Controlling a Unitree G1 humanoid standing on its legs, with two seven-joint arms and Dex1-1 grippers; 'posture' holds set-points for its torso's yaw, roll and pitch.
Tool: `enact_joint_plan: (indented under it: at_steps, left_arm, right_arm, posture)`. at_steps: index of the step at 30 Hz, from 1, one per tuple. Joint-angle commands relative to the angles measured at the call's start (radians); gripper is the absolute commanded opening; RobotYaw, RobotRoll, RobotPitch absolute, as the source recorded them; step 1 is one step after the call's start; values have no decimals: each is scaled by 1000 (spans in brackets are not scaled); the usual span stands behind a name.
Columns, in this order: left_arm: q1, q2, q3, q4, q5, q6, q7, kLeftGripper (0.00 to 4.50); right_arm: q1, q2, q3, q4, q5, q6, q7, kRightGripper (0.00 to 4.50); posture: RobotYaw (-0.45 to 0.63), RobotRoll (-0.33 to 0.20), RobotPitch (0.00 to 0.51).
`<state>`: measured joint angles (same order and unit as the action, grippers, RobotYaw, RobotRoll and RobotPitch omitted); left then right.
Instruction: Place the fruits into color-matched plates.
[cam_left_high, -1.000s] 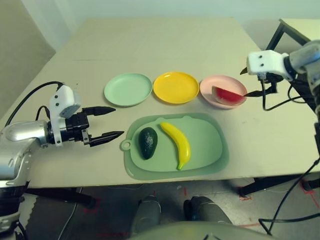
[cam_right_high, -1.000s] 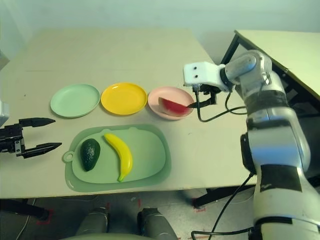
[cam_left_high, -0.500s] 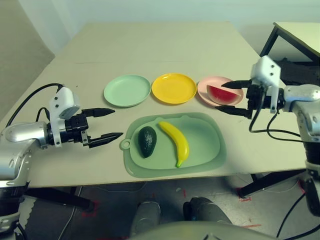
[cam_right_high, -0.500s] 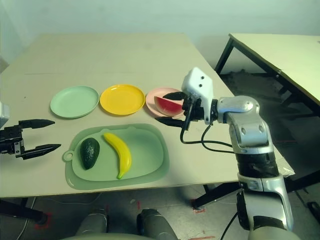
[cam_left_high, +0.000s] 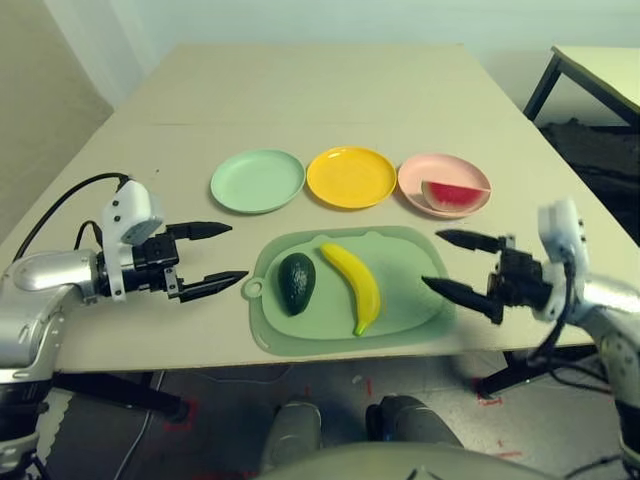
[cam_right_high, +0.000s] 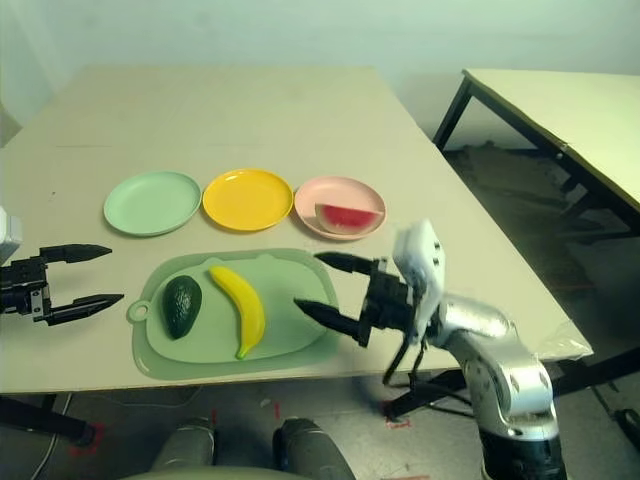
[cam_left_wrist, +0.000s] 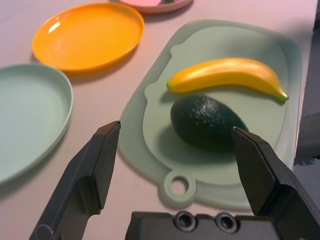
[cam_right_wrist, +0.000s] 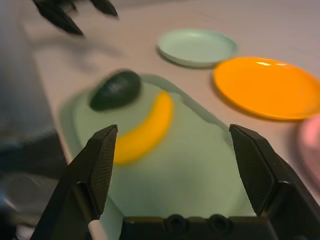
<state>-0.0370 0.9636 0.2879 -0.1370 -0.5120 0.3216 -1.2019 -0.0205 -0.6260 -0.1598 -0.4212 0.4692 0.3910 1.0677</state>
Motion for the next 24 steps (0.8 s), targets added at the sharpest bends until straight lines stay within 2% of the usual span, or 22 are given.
enact_joint_plan:
  at_steps: [1,3,6,9,15,20,24]
  left_arm:
    - [5,13,-2,7,7,-2,-16,4500]
    - [7,15,-2,10,8,-6,-23,4500]
    - [8,16,-10,14,11,-21,-46,4500]
    - [4,15,-16,25,16,-32,-61,4500]
    - [16,13,-22,27,13,-38,-84,4500]
    - [44,28,-15,10,2,-22,-106,4500]
    - [69,53,-5,-13,-24,10,-142,4500]
  right_arm:
    - [-102,-88,90,-43,-51,85,-33,4479]
    - [-177,-138,132,-57,-53,141,-29,4479]
    - [-321,-250,254,-78,-98,194,51,4479]
    - [-455,-300,388,-41,-201,80,147,4479]
    - [-702,-252,618,183,-459,-386,327,4479]
    - [-801,-185,710,370,-562,-719,409,4479]
    - [-867,-127,746,501,-584,-881,454,4479]
  posture:
    - [71,0,68]
    - [66,0,70]
    - [69,0,72]
    - [62,0,75]
    - [73,0,74]
    - [91,0,76]
    - [105,0,77]
